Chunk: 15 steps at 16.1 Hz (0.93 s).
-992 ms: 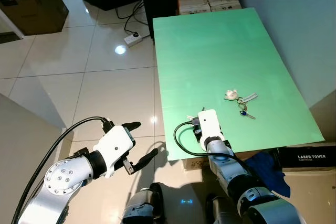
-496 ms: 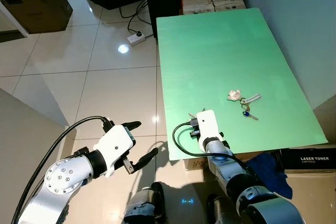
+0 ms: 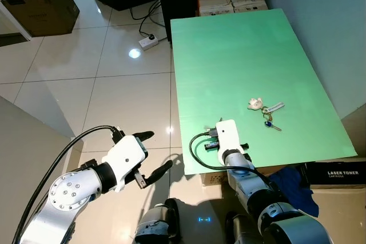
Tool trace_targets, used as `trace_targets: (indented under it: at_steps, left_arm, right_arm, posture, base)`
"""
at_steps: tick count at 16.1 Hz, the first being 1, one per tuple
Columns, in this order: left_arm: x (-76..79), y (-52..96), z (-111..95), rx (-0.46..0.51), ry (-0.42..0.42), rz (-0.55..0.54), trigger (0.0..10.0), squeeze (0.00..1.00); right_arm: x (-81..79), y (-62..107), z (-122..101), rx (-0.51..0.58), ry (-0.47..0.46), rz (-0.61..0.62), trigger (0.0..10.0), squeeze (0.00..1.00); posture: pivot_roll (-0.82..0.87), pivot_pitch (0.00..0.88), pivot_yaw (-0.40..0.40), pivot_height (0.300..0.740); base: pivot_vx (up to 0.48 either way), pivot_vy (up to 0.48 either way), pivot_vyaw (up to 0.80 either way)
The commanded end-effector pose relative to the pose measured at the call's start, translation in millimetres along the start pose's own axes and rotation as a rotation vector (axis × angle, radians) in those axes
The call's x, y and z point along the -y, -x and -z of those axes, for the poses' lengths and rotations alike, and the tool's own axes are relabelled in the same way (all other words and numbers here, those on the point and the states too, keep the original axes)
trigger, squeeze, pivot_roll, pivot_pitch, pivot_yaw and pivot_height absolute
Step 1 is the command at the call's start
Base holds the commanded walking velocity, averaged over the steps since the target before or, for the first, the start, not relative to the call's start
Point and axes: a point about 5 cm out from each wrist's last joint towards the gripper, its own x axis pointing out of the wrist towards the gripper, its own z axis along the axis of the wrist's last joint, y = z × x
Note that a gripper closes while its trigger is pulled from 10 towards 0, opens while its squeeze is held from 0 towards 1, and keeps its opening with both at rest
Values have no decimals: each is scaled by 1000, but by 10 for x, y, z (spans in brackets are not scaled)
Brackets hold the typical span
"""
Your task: Hang keys on a hook
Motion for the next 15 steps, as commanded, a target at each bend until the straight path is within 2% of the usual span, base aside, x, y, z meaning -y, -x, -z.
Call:
trace_targets:
  at_steps: [1,4,6,8,10,12,14,15]
  left_arm:
    - [11,15,30,-14,8,12,10000,0]
    - [22,-1,37,-9,9,8,10000,0]
    - [-9,-17,47,-2,11,-11,10000,0]
    - [-92,-60,39,26,34,-81,10000,0]
    - [-199,-128,-21,88,88,-184,10000,0]
    - [-348,-204,-84,157,146,-318,10000,0]
    - [-469,-259,-134,224,201,-410,10000,0]
    - [-468,-261,-132,226,203,-410,10000,0]
  right_arm:
    - [-11,11,31,-13,-20,7,0,0]
    - [35,10,-9,25,-31,36,0,0]
    - [139,11,-80,88,-40,70,0,0]
    - [291,32,-164,164,-33,113,0,0]
    - [408,74,-277,252,25,132,0,0]
    - [513,155,-437,354,171,134,0,0]
    - [612,295,-574,430,430,177,0,0]
    - [616,312,-587,438,458,185,0,0]
  posture:
    - [140,222,135,740]
    - [125,206,133,740]
    - [93,188,122,740]
    - [52,168,106,740]
    - [23,149,94,740]
    - [-8,135,83,740]
    - [-40,115,77,740]
    - [-44,112,78,740]
  base:
    - [0,0,0]
    - [0,0,0]
    - [0,0,0]
    - [0,0,0]
    - [0,0,0]
    - [0,0,0]
    - [0,0,0]
    - [0,0,0]
